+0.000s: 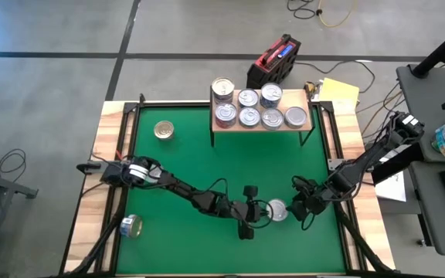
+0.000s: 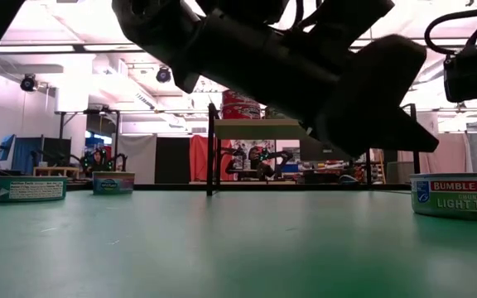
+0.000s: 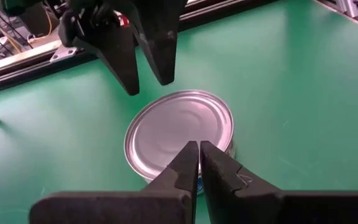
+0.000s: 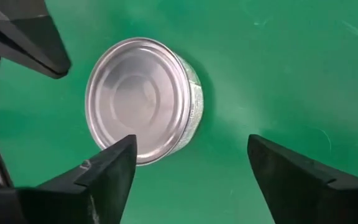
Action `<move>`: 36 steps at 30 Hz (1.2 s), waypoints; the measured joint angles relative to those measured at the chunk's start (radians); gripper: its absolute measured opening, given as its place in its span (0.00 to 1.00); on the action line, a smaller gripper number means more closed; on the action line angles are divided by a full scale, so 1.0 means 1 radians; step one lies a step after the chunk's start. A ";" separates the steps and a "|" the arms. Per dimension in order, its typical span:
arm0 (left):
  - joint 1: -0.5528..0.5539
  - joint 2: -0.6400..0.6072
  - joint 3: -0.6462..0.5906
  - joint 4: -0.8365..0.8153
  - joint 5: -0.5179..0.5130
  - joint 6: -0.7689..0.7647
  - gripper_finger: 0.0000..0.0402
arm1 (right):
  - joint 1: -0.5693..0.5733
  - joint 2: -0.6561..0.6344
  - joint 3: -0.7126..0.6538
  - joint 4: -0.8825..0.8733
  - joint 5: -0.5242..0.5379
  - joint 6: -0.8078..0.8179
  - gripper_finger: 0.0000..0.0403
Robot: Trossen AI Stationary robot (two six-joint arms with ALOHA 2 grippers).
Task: Stack canned seafood by type on shelf
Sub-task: Stack the green tuna can on top of the other green tuna can on the shelf
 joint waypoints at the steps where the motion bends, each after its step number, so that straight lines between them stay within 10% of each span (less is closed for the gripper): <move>1: 0.001 0.001 0.001 0.001 0.004 0.000 0.00 | 0.000 0.005 -0.004 0.016 0.000 0.000 0.74; 36: -0.008 0.054 0.019 -0.029 0.043 -0.092 0.00 | -0.001 0.167 -0.032 0.370 0.045 -0.081 0.75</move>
